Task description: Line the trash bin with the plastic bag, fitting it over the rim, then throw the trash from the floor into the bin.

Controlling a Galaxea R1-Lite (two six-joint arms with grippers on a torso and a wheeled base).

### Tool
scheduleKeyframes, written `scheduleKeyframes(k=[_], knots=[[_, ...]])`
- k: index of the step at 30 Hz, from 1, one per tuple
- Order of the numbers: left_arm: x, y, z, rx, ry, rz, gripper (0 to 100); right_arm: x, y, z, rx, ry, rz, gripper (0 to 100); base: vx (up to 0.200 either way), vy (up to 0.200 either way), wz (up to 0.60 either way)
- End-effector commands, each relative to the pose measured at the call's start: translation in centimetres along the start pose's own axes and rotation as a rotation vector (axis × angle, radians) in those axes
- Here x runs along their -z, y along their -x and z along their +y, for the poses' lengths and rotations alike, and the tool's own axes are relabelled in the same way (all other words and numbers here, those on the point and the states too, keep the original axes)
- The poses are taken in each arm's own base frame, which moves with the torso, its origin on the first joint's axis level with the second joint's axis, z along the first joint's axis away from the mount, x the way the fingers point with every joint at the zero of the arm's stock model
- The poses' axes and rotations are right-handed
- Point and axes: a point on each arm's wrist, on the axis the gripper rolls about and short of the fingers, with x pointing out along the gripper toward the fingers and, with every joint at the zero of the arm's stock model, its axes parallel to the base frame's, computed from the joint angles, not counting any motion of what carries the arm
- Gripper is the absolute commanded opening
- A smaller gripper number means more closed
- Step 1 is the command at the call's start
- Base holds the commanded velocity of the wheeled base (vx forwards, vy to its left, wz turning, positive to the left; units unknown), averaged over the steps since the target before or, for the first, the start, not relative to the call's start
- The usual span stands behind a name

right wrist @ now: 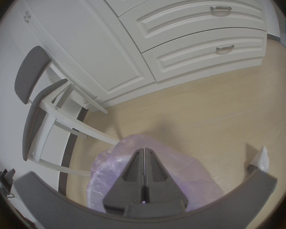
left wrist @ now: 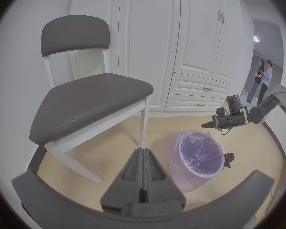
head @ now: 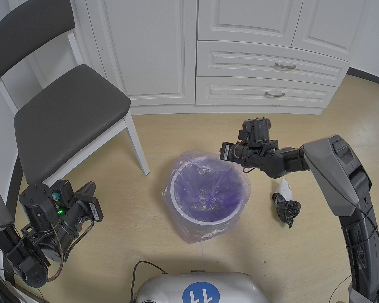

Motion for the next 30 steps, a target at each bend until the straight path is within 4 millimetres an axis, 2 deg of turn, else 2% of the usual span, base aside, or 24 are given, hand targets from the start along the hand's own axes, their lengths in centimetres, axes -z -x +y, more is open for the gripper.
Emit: scheduleKeyframes(k=[1, 7, 9, 24, 26, 30], knots=[[-0.2, 0.2, 0.0, 0.001, 0.003, -0.01, 0, -1.7, 0.8, -1.0, 0.015, -0.001, 0.0, 0, 0.0, 0.0, 0.0], [-0.3, 0.2, 0.0, 0.0, 0.004, -0.012, 0, -0.9, -0.3, -3.1, 0.061, 0.018, 0.057, 0, 0.0, 0.0, 0.0], [-0.4, 0.3, 0.1, 0.001, 0.006, -0.02, 0, 0.0, -0.7, -4.2, 0.088, 0.042, 0.114, 0, 0.0, 0.0, 0.0], [-0.5, 0.3, 0.1, 0.001, 0.007, -0.021, 0, 5.2, -3.4, -6.0, 0.114, 0.093, 0.238, 0, 0.0, 0.0, 0.0], [-0.5, 0.3, 0.1, 0.001, 0.007, -0.023, 0, 5.6, -3.6, -6.2, 0.116, 0.089, 0.245, 0, 0.0, 0.0, 0.0], [-0.5, 0.3, 0.1, 0.001, 0.008, -0.024, 0, 4.2, -3.0, -6.1, 0.116, 0.079, 0.217, 0, 0.0, 0.0, 0.0]])
